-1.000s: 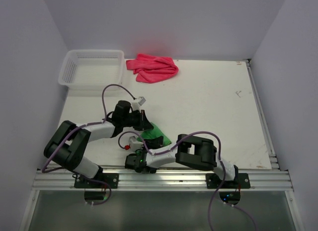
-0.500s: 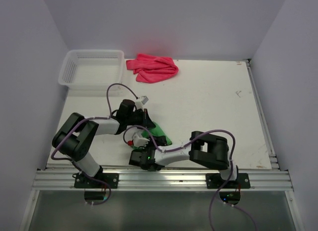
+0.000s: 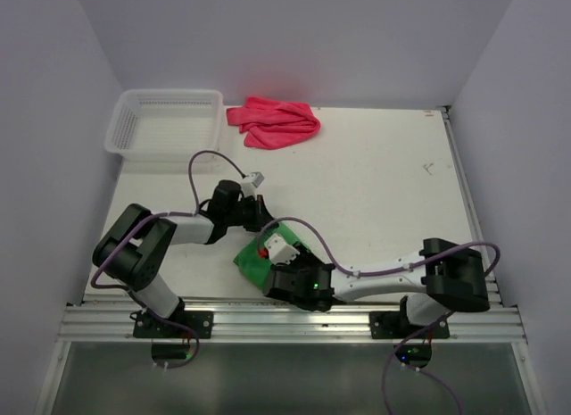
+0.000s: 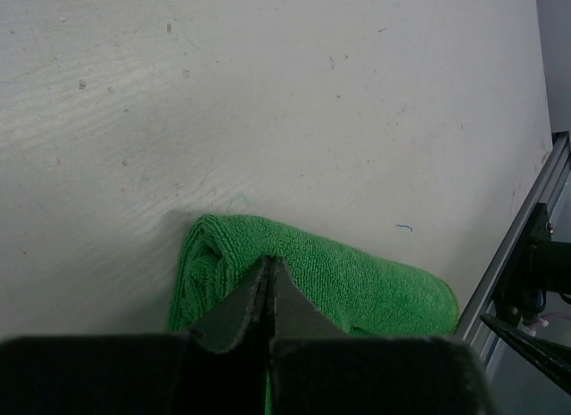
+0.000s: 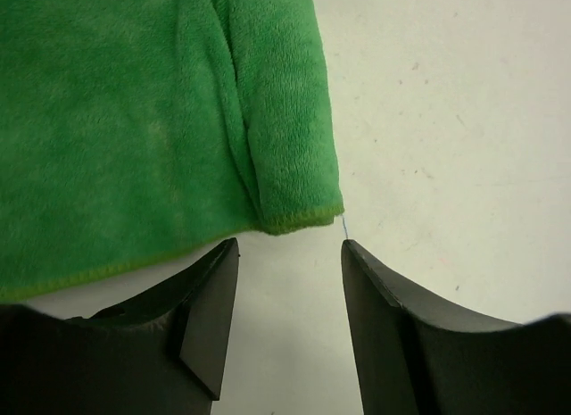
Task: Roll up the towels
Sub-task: Roll the towel
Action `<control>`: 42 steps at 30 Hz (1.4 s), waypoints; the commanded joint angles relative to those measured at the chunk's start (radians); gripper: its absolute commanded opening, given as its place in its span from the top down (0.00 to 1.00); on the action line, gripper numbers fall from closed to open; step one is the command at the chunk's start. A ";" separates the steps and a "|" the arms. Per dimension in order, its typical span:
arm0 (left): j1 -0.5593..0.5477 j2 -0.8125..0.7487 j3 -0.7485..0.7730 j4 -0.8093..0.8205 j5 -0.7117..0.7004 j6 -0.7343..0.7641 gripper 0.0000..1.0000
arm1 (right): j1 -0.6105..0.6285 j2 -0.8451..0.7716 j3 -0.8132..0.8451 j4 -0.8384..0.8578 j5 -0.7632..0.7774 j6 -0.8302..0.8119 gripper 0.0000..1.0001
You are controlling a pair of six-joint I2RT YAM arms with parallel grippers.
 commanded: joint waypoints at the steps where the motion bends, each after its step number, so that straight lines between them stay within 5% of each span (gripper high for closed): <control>1: 0.002 -0.001 -0.047 -0.043 -0.102 0.024 1.00 | 0.012 -0.174 -0.086 0.103 -0.136 0.057 0.46; 8: -0.007 -0.040 -0.093 -0.027 -0.114 0.018 1.00 | -0.018 -0.424 -0.165 0.207 -0.294 0.058 0.38; 12: -0.008 -0.052 -0.119 0.006 -0.117 0.001 1.00 | -0.220 -0.441 -0.192 0.278 -0.525 0.095 0.38; 21: -0.038 -0.047 -0.136 0.033 -0.146 -0.007 1.00 | -0.596 -0.290 -0.146 0.375 -0.987 0.120 0.38; 27: -0.041 -0.034 -0.136 0.039 -0.143 0.001 1.00 | -0.678 -0.130 -0.130 0.432 -1.110 0.155 0.40; 36: -0.041 -0.035 -0.142 0.038 -0.141 0.007 1.00 | -0.686 -0.033 -0.171 0.494 -1.168 0.161 0.51; 42: -0.041 -0.028 -0.125 0.013 -0.157 0.011 1.00 | -0.686 -0.036 -0.192 0.494 -1.286 0.106 0.76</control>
